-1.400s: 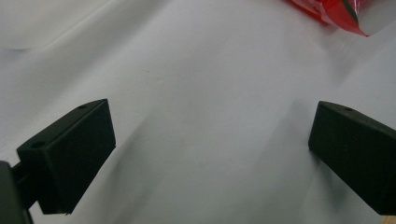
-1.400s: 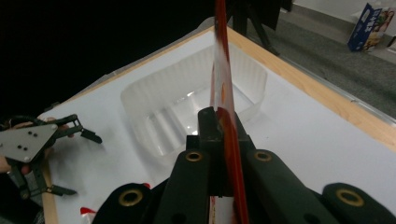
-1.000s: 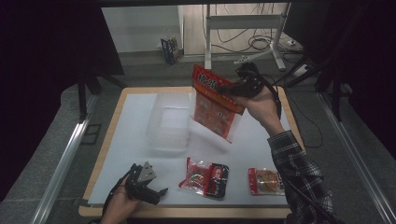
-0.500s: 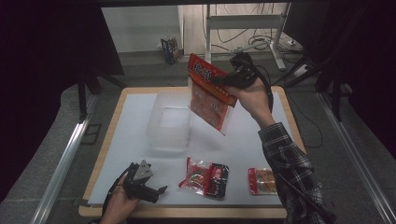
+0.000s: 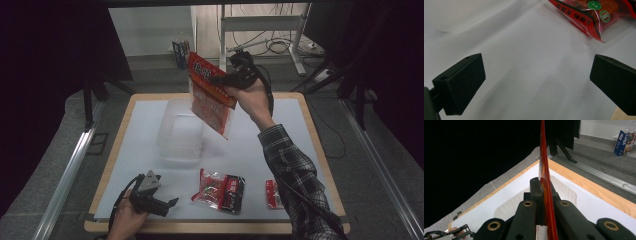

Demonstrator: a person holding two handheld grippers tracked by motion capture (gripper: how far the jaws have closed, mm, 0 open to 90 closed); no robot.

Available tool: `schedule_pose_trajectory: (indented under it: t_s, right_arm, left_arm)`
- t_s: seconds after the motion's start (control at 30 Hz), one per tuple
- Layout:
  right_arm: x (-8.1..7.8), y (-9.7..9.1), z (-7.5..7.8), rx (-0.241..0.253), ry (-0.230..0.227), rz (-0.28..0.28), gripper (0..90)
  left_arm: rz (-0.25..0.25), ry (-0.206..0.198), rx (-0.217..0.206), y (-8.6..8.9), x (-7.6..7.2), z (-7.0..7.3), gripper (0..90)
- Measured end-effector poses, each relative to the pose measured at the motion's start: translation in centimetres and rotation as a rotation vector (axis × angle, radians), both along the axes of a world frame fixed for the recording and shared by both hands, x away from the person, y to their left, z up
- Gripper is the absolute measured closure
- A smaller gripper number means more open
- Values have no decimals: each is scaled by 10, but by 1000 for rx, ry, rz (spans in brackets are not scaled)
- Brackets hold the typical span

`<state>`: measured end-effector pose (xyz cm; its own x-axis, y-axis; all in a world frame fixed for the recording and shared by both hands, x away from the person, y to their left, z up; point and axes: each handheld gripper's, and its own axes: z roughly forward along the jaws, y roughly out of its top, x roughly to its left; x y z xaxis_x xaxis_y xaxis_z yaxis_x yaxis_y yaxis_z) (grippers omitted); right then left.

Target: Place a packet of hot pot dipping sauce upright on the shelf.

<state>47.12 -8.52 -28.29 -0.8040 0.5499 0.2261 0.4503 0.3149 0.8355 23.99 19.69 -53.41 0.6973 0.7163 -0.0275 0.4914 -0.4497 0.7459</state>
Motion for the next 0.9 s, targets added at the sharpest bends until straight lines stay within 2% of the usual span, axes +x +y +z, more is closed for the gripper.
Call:
schedule_pose_trajectory:
  t_s: [0.1,0.27,0.5,0.53,0.7,0.73,0.9]
  right_arm:
    - [2,8,-1,3,-2,-2,891]
    - [6,21,-2,15,3,0,890]
    - [11,38,-3,25,3,-3,890]
    - [13,44,-3,21,1,-8,890]
    - [18,59,-6,23,4,-13,890]
    - [19,62,-7,26,3,-16,891]
    - [22,72,-9,34,6,-18,891]
  left_arm:
    - [13,10,5,1,-2,0,0]
    - [27,29,40,1,-9,-1,0]
    - [45,47,-15,11,-22,-1,0]
    - [51,54,-34,15,-26,-2,0]
    - [56,60,-46,20,-33,-2,0]
    - [54,44,-54,21,-36,-1,0]
    - [47,37,-56,22,-37,-1,0]
